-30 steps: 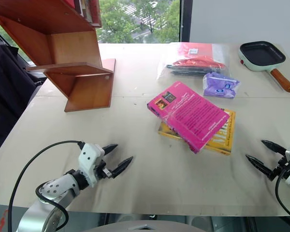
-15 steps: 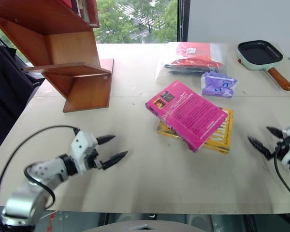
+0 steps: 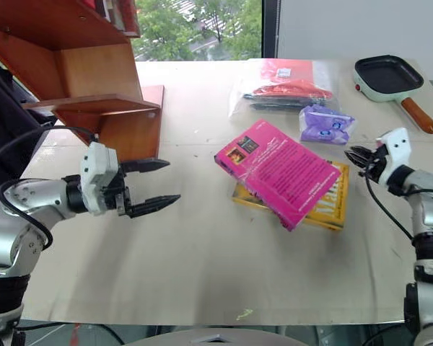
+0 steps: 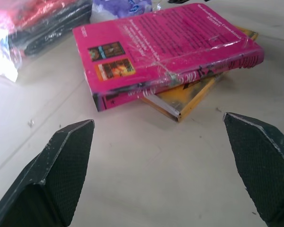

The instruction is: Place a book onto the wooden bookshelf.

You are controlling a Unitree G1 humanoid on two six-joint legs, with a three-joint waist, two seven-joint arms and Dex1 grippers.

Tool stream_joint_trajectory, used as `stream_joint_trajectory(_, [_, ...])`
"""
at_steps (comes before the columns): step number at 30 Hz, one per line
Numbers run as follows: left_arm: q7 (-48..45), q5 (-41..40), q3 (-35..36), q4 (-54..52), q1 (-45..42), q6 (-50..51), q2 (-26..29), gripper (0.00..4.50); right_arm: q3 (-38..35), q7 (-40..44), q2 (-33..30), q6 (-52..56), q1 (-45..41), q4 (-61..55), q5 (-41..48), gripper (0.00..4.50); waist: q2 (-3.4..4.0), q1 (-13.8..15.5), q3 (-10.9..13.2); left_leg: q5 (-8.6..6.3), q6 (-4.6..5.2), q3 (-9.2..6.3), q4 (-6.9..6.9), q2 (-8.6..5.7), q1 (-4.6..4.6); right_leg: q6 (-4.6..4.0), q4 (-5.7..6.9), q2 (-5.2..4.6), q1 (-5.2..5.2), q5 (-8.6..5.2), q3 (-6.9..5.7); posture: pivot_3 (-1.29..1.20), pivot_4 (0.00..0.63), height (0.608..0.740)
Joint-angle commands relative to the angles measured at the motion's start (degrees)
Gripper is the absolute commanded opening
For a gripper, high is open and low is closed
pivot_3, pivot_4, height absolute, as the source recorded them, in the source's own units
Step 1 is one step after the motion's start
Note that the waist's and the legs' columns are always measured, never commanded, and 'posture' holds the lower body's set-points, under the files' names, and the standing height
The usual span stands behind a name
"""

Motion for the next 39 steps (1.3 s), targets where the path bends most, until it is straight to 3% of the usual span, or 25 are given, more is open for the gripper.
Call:
stream_joint_trajectory(1, [0.42, -1.61, 2.33, -2.56, 0.08, 0.95, 0.83, 4.5, 0.32, 2.81, -0.2, -0.5, -0.78, -1.13, 0.54, 0.08, -0.03, -0.19, 0.02, 0.0, 0.0, -0.01, 0.0, 0.01, 0.0, 0.0, 0.01, 0.0, 0.0, 0.0, 0.0, 0.0, 0.15, 0.74])
stream_joint_trajectory(13, [-0.38, -2.06, 2.04, -3.56, 1.19, 2.94, 1.46, 4.5, 1.02, 9.38, 0.11, 13.71, 8.98, -20.86, 8.65, 0.08, -0.03, -0.23, 0.02, 0.0, 0.0, 0.03, 0.02, 0.04, 0.08, 0.02, 0.11, 0.0, 0.01, 0.02, 0.1, 0.0, 0.15, 0.74])
stream_joint_trajectory(19, [-1.57, -0.89, 0.62, -1.61, 0.22, 2.21, 1.26, 4.5, 2.83, 8.04, 1.18, 17.23, 12.93, -27.8, 9.44, 0.08, -0.04, -0.24, 0.01, 0.0, 0.0, 0.08, 0.02, 0.07, 0.11, 0.02, 0.12, 0.0, 0.01, 0.03, 0.16, 0.0, 0.15, 0.74])
stream_joint_trajectory(39, [-1.17, -0.39, 0.05, -0.46, 1.34, 1.94, -0.23, 4.5, 6.44, 6.74, 4.78, 16.55, 11.06, -27.84, 8.2, 0.08, -0.06, -0.27, 0.0, 0.0, 0.0, 0.1, 0.04, 0.07, 0.12, 0.07, 0.13, 0.02, 0.01, 0.06, 0.2, 0.0, 0.15, 0.74])
